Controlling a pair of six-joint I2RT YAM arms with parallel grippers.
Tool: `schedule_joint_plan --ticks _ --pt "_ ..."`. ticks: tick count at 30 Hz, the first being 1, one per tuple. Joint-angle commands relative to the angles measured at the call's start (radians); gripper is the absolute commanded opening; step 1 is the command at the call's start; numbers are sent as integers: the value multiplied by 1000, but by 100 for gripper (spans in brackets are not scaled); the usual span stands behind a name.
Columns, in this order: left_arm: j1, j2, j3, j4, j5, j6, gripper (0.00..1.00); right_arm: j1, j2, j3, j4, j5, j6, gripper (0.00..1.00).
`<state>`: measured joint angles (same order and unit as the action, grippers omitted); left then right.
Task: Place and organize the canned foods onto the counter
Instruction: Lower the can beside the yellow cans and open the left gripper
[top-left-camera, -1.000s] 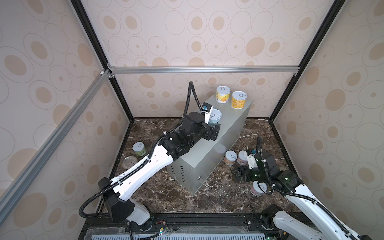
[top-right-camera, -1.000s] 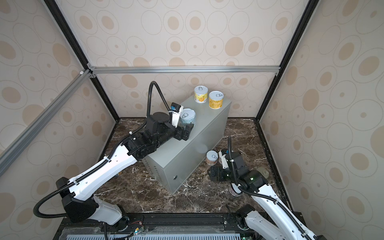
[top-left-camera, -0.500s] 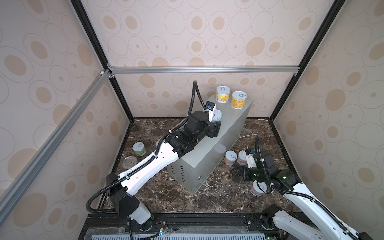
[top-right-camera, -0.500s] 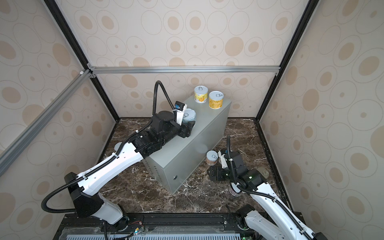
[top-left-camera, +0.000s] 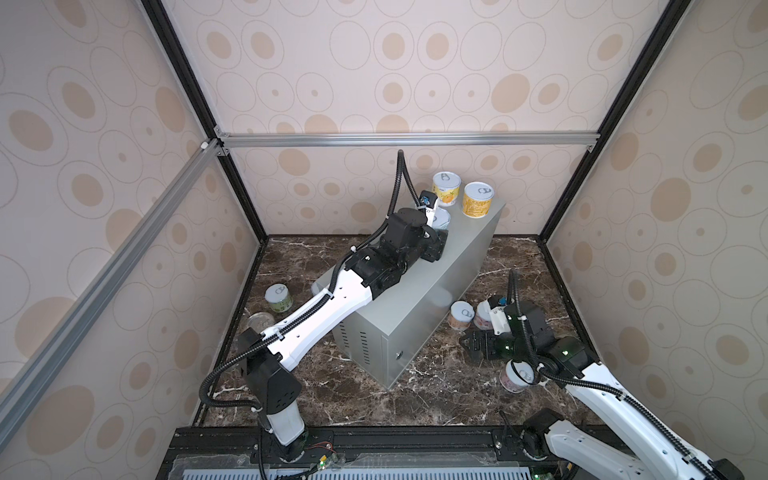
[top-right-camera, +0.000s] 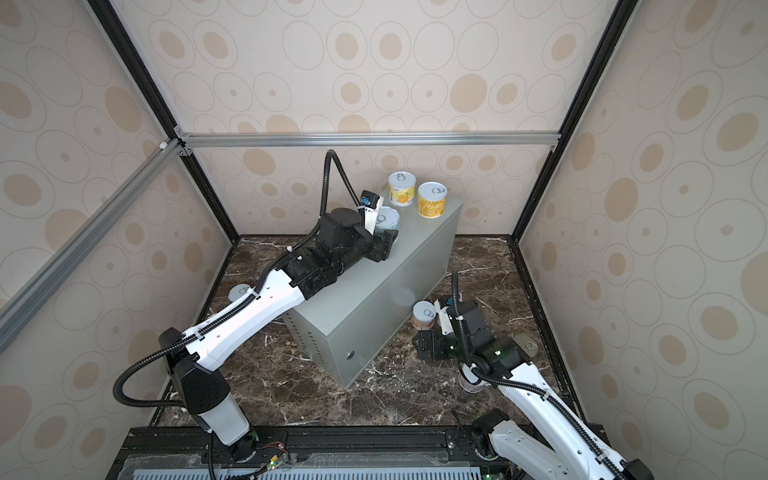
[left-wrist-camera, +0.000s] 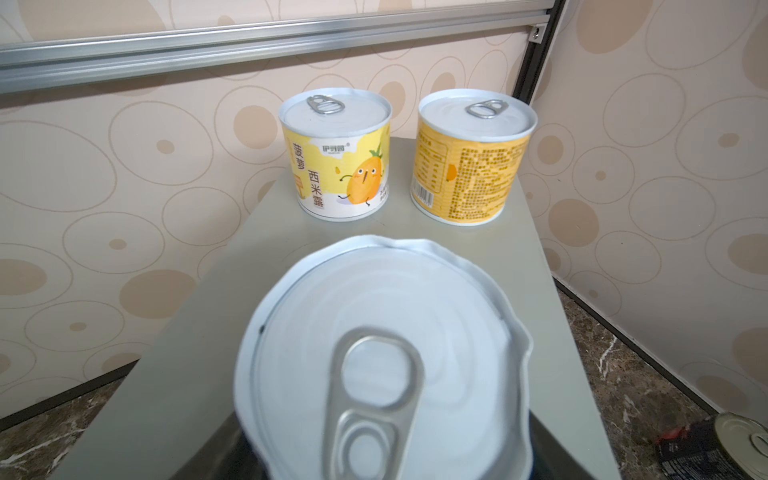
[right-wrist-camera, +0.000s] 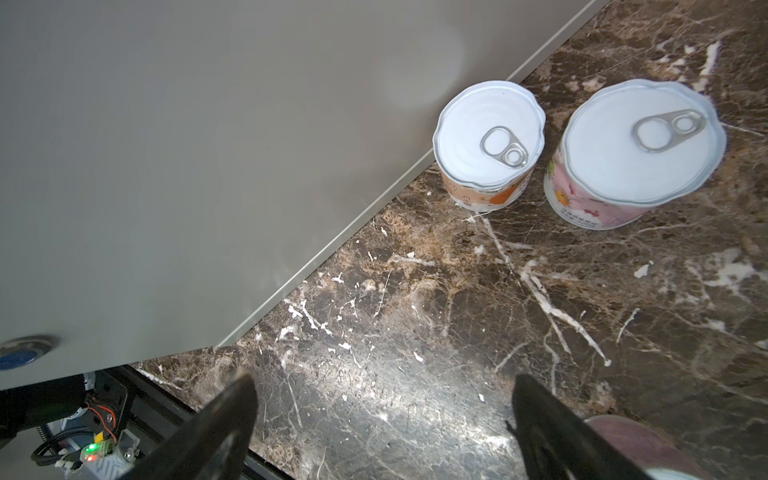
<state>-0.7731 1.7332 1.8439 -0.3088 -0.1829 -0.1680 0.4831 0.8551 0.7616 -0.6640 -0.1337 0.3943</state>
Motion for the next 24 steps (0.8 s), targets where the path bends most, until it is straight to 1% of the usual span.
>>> schedule_joint_plan --ticks 1,5,12,16,20,24 --pt "39 46 95 -20 18 28 67 4 13 -13 18 11 -23 98" --pt "65 121 193 -59 56 33 67 3 33 -15 36 9 -25 98" --pt "110 239 341 -116 82 23 67 3 63 -31 75 -10 -23 98" --pt "118 296 430 -149 98 25 66 3 77 -33 83 -10 -29 98" --pt "120 315 450 -155 101 24 67 3 83 -31 86 -12 -34 98" --pt "121 321 451 -151 108 20 71 3 82 -34 88 -11 -34 98"
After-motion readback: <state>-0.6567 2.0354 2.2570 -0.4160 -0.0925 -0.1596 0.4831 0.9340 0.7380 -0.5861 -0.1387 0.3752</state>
